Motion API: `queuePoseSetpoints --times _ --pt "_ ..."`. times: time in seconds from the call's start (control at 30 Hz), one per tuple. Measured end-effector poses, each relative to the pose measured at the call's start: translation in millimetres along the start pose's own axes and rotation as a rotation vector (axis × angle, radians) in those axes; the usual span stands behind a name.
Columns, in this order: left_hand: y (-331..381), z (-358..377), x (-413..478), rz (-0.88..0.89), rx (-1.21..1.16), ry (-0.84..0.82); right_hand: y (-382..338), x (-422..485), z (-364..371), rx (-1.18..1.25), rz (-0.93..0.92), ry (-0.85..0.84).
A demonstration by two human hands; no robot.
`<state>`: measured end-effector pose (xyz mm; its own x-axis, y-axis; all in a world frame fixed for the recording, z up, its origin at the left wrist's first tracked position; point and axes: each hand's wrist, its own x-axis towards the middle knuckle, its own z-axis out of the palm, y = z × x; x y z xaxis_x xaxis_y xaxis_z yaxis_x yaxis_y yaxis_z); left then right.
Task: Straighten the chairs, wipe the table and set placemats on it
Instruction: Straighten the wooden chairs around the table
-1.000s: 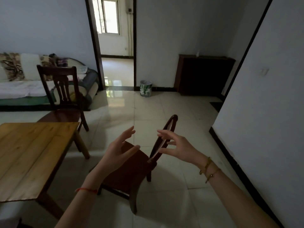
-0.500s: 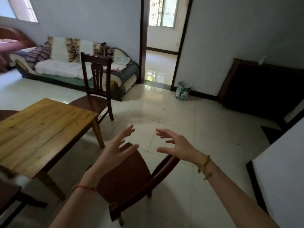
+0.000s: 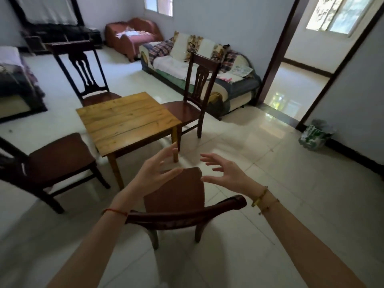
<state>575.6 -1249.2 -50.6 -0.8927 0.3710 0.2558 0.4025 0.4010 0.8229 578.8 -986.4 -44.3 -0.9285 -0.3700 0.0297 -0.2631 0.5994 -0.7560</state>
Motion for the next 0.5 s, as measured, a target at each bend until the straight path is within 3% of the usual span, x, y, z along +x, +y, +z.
queuePoseSetpoints --times 0.27,0.5 --pt "14.4 34.2 -38.6 -0.140 0.084 0.094 30.3 -19.2 0.8 -0.020 -0.124 -0.162" --pt "10.3 55.2 -55.8 -0.282 0.216 0.015 46.1 -25.8 13.9 -0.093 -0.156 -0.284"
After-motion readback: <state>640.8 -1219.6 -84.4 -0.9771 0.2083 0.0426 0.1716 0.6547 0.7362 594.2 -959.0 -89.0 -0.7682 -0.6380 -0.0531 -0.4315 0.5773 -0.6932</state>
